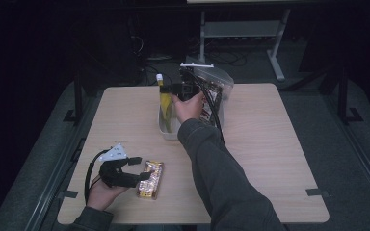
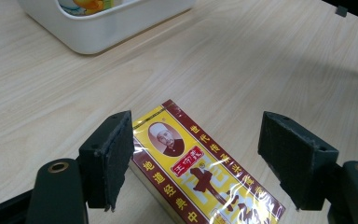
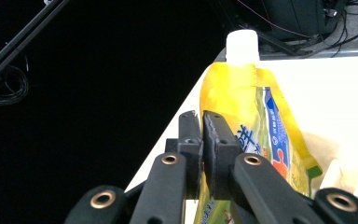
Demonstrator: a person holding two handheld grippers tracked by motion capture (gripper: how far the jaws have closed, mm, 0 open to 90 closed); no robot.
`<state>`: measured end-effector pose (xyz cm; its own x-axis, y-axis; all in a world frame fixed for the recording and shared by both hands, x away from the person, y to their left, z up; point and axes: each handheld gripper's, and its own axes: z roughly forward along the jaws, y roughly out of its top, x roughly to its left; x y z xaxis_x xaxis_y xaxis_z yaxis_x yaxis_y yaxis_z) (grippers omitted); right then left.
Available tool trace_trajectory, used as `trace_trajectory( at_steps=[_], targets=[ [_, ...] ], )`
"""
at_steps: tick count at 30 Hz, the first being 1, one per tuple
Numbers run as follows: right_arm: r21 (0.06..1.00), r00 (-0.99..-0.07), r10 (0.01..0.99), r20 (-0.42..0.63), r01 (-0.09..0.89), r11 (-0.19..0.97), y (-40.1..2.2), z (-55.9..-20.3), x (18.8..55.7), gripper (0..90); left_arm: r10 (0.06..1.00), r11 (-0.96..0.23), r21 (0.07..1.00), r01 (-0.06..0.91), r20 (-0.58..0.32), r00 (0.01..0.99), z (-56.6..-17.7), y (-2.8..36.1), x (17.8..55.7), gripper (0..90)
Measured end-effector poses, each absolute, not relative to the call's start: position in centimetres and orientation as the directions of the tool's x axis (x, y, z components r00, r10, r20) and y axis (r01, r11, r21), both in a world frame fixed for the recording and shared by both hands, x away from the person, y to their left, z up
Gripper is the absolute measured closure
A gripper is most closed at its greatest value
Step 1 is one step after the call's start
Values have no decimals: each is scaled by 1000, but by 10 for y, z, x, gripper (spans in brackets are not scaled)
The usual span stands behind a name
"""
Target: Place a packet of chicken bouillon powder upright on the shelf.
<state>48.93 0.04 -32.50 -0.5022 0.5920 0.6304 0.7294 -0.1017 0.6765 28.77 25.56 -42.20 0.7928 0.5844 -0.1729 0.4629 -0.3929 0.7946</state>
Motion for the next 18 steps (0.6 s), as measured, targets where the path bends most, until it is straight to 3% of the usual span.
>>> trace_trajectory(
  at_steps=[18],
  targets=[
    [640, -508, 544, 668, 766, -70, -10, -316, 482, 727, 584, -400, 791, 462, -168, 794, -423, 254, 288, 257]
  ],
)
